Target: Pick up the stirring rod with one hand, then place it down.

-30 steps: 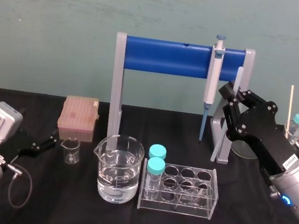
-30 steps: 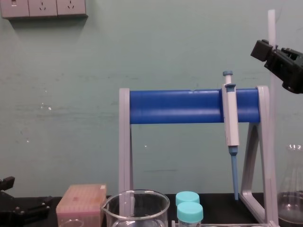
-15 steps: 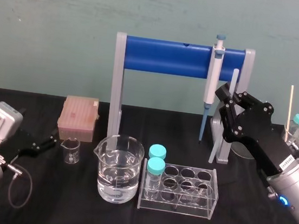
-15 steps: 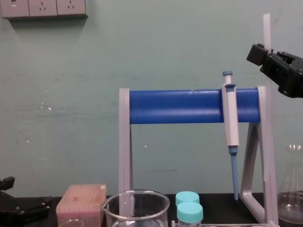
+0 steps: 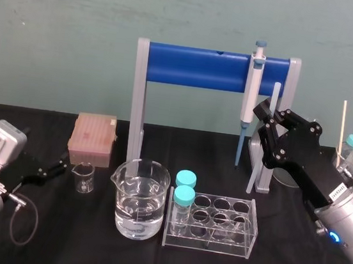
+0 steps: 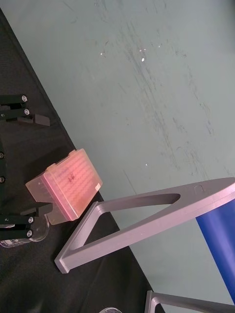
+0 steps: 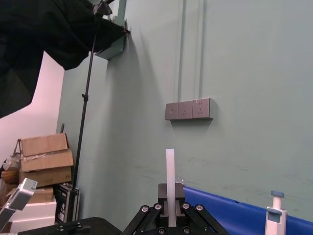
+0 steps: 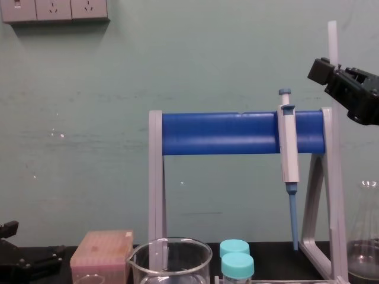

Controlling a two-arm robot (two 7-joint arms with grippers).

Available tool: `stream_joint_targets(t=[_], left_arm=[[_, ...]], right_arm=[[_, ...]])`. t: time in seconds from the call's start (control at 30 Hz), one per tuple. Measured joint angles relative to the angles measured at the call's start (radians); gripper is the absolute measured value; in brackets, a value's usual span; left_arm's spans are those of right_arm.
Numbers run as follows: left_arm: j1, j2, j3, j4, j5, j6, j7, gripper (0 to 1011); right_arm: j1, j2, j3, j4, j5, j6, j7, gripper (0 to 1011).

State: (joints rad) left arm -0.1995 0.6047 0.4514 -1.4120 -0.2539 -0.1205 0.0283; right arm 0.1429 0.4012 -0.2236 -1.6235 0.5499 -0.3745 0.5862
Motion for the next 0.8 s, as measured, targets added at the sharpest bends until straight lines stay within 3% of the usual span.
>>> stream_joint_targets(t=[0.8], left_arm=[[0.0,0.0,0.0,0.0,0.0,0.0,0.0,1000]], right_arm=[[0.009,-0.001,-0.006,0.01,0.002,0.003,0.002,70]])
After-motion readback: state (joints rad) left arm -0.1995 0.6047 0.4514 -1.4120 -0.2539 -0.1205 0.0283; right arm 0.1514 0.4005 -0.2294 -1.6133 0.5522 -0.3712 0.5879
